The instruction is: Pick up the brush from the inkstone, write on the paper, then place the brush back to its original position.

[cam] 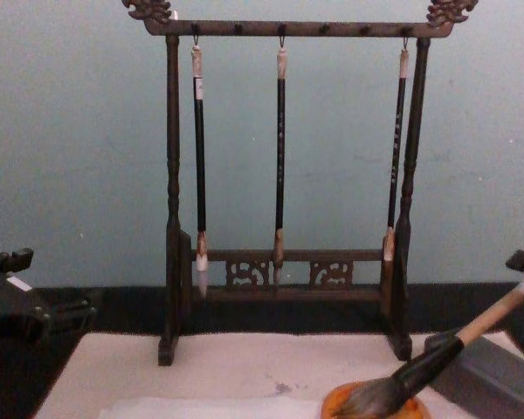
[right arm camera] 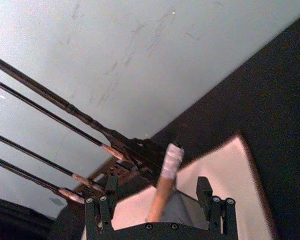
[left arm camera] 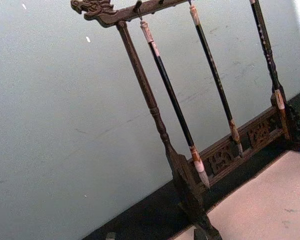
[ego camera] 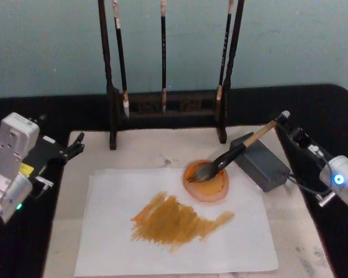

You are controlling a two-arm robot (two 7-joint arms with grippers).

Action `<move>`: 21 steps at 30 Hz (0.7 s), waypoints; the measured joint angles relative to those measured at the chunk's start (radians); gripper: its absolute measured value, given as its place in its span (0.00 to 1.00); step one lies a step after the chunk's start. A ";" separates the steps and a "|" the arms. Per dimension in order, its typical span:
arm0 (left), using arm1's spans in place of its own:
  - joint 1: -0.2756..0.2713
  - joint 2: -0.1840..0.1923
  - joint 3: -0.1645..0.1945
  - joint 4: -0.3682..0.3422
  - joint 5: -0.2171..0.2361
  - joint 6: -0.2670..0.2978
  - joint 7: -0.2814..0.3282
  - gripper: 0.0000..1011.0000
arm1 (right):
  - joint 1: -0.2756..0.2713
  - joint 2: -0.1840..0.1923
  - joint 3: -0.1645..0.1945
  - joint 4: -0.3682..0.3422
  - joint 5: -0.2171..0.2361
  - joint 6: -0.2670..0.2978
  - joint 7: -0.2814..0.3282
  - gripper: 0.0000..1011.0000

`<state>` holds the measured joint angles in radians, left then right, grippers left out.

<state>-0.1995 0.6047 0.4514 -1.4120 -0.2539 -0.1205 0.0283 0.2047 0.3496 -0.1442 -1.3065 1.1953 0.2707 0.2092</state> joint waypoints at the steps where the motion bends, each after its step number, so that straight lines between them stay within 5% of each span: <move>1: 0.000 0.000 0.000 0.000 0.000 0.000 0.000 1.00 | 0.014 -0.007 -0.004 0.017 0.006 -0.005 0.004 0.99; 10: 0.000 0.000 0.000 0.000 0.000 0.000 0.000 1.00 | 0.081 -0.051 -0.022 0.109 0.047 -0.036 0.016 0.99; 21: 0.000 0.000 0.000 0.000 0.000 0.000 0.000 1.00 | 0.097 -0.058 -0.033 0.131 0.065 -0.040 0.010 0.99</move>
<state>-0.1995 0.6047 0.4514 -1.4120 -0.2539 -0.1206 0.0283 0.3018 0.2917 -0.1768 -1.1757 1.2604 0.2309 0.2192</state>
